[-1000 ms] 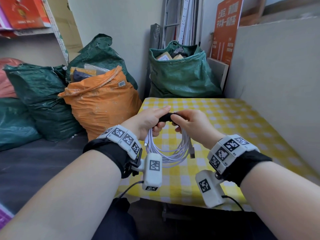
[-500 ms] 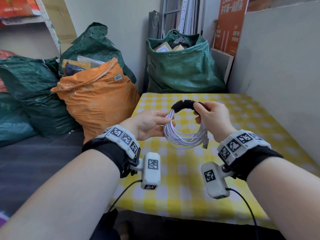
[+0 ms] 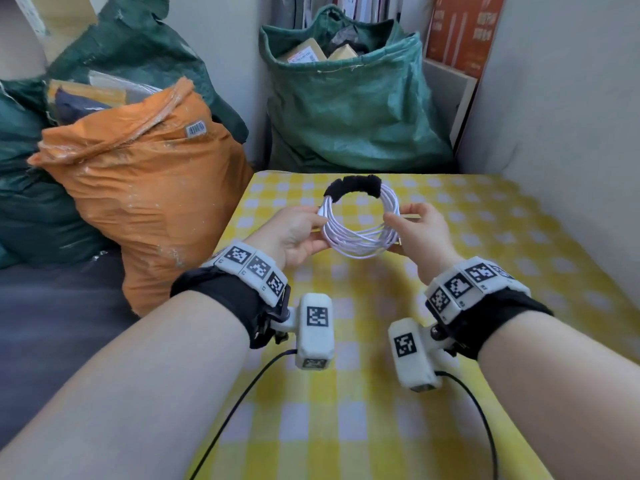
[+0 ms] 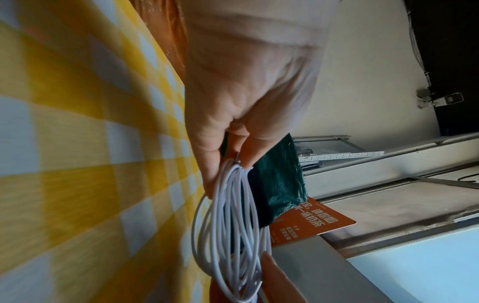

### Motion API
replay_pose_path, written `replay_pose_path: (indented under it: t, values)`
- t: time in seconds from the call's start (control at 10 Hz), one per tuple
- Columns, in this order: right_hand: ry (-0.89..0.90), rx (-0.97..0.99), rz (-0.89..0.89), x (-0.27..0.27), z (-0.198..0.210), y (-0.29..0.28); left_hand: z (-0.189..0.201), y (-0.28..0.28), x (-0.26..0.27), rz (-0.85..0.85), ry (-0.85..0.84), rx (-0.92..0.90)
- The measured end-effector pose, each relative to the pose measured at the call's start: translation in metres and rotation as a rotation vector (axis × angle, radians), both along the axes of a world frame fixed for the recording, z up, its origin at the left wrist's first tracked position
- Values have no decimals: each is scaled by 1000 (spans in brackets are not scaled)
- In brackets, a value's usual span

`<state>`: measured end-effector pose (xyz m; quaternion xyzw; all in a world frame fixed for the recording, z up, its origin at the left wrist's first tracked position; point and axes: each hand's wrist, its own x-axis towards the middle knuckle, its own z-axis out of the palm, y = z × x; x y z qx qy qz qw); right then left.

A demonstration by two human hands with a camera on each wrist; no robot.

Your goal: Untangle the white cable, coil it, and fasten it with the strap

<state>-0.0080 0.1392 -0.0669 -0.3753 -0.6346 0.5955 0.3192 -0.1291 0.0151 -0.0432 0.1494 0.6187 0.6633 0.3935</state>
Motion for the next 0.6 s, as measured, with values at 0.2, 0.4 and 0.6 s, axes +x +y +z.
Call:
replay_pose_path:
  t: [0.2,0.4,0.6]
  values:
    - [-262,127,-6,-15,-26,37,-18,34,-17,-96,118,-198]
    - [-402,161,133,-18,-34,48,-23,36,-16,-60,32,-218]
    - [-441,224,145,-7,-28,47,0,24,-2,14,63,-203]
